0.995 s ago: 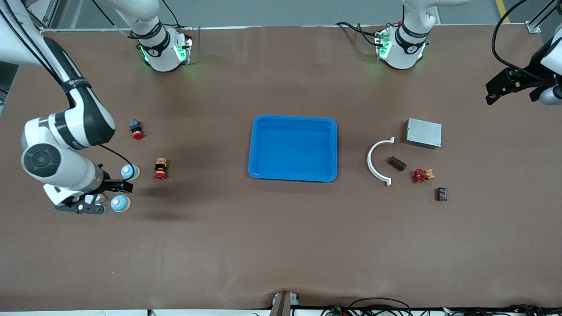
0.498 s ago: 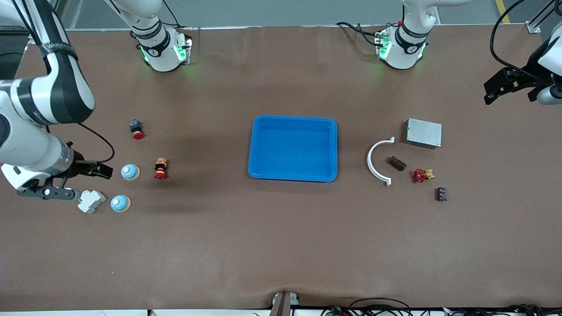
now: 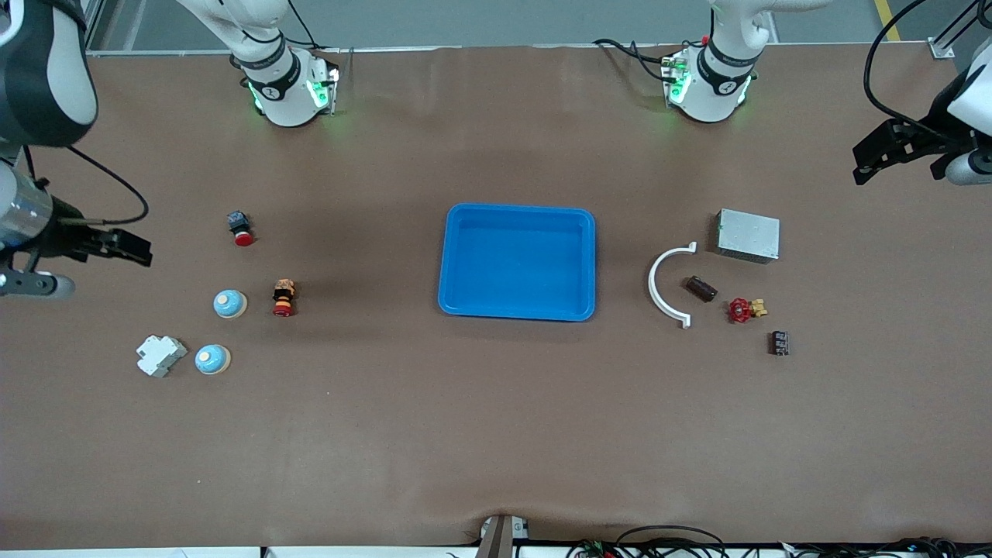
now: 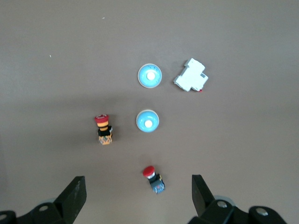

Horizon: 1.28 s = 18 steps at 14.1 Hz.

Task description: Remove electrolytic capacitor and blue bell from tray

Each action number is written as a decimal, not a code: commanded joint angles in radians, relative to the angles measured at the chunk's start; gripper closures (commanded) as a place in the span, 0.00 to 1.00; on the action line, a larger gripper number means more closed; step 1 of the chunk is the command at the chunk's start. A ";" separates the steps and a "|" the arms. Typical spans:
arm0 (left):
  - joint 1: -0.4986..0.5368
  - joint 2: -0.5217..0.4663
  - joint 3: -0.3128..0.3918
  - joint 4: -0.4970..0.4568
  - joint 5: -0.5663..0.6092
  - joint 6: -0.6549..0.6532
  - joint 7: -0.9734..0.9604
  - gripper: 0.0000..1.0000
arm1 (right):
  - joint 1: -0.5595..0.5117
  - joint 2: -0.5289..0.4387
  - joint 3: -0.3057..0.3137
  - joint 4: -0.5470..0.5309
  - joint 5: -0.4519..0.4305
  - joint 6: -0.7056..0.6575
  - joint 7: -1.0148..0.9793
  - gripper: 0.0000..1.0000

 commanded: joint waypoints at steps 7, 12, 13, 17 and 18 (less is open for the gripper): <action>-0.002 -0.001 -0.003 0.012 -0.017 -0.008 0.003 0.00 | 0.240 -0.191 -0.250 -0.022 0.102 -0.121 -0.027 0.00; -0.001 -0.001 -0.018 0.012 -0.018 -0.008 -0.003 0.00 | 0.311 -0.229 -0.318 -0.044 0.104 -0.124 -0.027 0.00; -0.001 0.000 -0.019 0.014 -0.018 -0.006 -0.003 0.00 | 0.323 -0.236 -0.322 -0.044 0.104 -0.124 -0.027 0.00; -0.002 0.003 -0.019 0.014 -0.020 0.014 -0.005 0.00 | 0.381 -0.233 -0.374 -0.028 0.104 -0.123 -0.022 0.00; -0.002 0.006 -0.021 0.014 -0.020 0.021 -0.005 0.00 | 0.404 -0.233 -0.397 -0.019 0.105 -0.123 -0.021 0.00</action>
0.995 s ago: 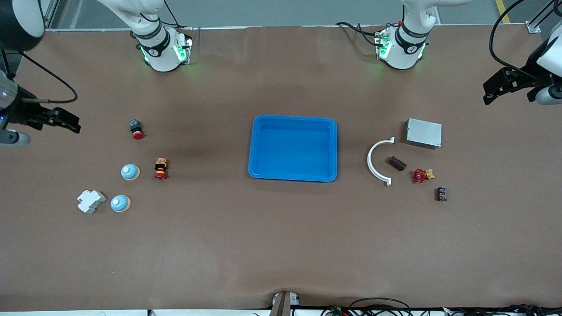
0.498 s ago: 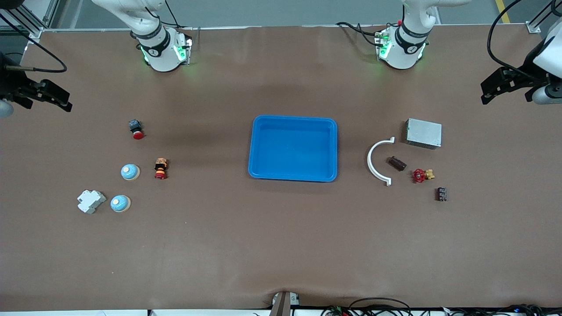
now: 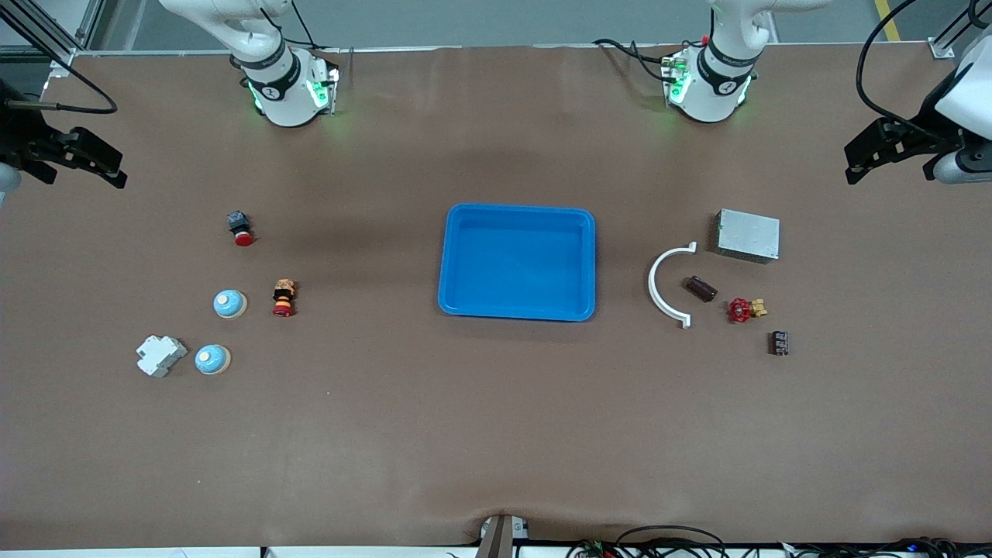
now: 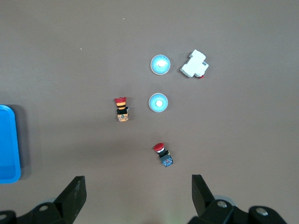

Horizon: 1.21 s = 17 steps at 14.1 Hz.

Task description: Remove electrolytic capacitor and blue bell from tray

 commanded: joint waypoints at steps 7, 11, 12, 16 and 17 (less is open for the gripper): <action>0.003 0.005 -0.005 0.012 -0.021 0.021 -0.008 0.00 | 0.060 -0.030 -0.054 -0.002 0.026 0.012 -0.007 0.00; 0.002 0.002 -0.006 0.015 -0.018 0.017 0.003 0.00 | 0.064 -0.030 -0.050 -0.002 0.036 0.016 0.002 0.00; 0.002 0.000 -0.014 0.020 -0.018 0.017 0.006 0.00 | 0.064 -0.030 -0.050 -0.002 0.059 0.015 0.005 0.00; 0.000 0.003 -0.020 0.032 -0.021 0.004 0.017 0.00 | 0.063 -0.030 -0.050 0.033 0.099 -0.043 0.010 0.00; -0.004 0.006 -0.020 0.032 -0.021 0.004 0.017 0.00 | 0.063 -0.028 -0.050 0.049 0.099 -0.066 0.011 0.00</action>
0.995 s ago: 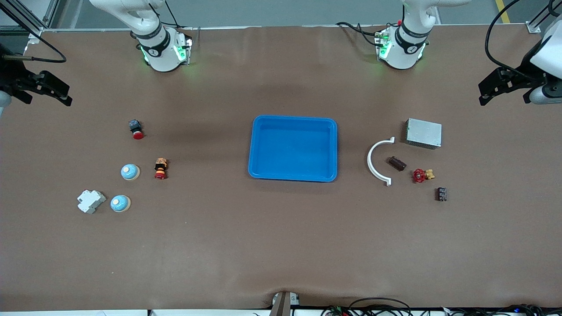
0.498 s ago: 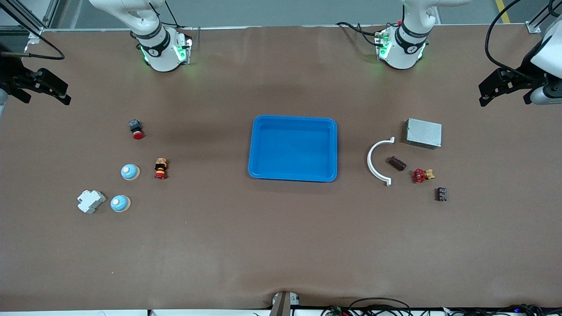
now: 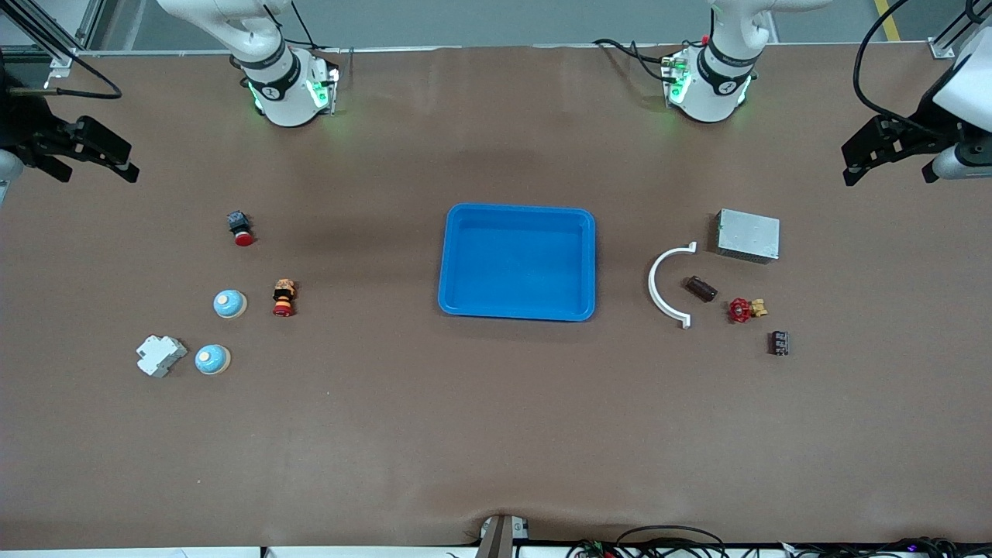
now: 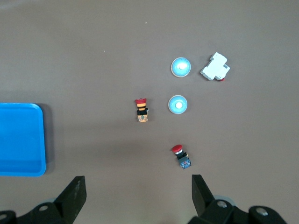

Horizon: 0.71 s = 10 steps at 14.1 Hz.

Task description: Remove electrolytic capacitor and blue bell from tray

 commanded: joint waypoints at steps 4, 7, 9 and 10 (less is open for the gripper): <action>0.001 0.008 0.002 0.030 -0.090 -0.013 0.001 0.00 | 0.012 -0.019 -0.010 0.046 0.023 -0.084 0.010 0.00; 0.000 0.021 0.004 0.036 -0.089 -0.013 -0.001 0.00 | 0.012 -0.019 -0.010 0.046 0.023 -0.084 0.010 0.00; -0.002 0.025 0.004 0.036 -0.081 -0.013 0.002 0.00 | 0.012 -0.019 -0.010 0.046 0.023 -0.082 0.010 0.00; 0.001 0.027 0.004 0.036 -0.081 -0.013 0.004 0.00 | 0.012 -0.017 -0.010 0.046 0.023 -0.081 0.010 0.00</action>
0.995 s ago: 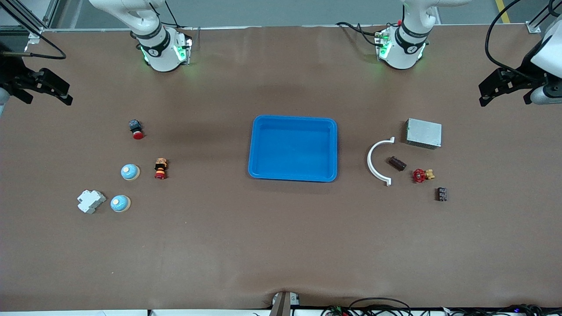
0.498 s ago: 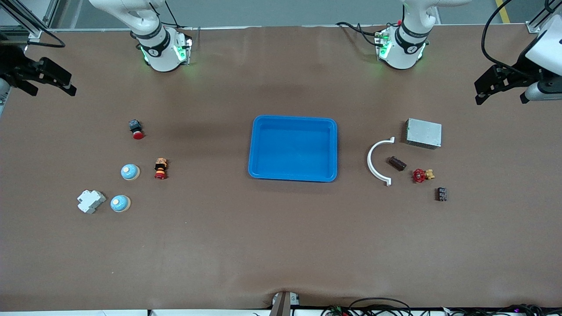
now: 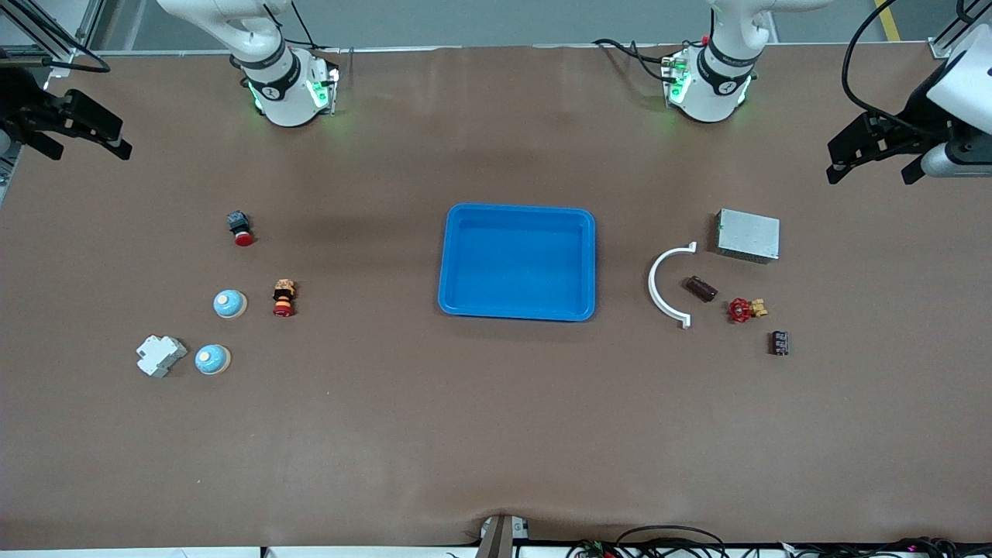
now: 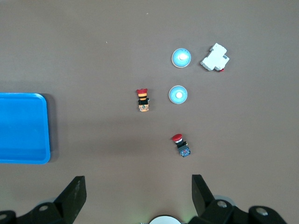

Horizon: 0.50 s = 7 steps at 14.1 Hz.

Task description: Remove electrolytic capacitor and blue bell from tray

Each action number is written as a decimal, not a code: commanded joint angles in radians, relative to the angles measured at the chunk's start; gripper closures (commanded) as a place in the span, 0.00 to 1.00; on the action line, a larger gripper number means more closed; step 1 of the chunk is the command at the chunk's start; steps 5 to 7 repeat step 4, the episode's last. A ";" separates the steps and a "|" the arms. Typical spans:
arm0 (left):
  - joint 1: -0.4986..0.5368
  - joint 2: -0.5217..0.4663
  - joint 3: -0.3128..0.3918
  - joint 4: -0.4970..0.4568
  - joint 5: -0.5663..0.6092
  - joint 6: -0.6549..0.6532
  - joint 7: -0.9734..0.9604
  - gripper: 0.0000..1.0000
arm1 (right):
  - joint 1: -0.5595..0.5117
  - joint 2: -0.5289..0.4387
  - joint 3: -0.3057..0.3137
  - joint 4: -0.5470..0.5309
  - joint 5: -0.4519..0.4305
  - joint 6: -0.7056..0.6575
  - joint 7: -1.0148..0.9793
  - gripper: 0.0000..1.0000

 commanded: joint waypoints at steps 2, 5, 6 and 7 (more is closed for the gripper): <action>0.005 0.022 0.003 0.032 -0.008 -0.013 0.009 0.00 | 0.014 -0.005 -0.010 0.016 0.018 -0.011 0.011 0.00; 0.005 0.022 0.003 0.032 0.010 -0.013 0.009 0.00 | 0.014 -0.002 -0.011 0.036 0.017 -0.014 0.011 0.00; 0.005 0.022 0.003 0.032 0.010 -0.013 0.009 0.00 | 0.014 -0.002 -0.011 0.036 0.017 -0.014 0.011 0.00; 0.005 0.022 0.003 0.032 0.010 -0.013 0.009 0.00 | 0.014 -0.002 -0.011 0.036 0.017 -0.014 0.011 0.00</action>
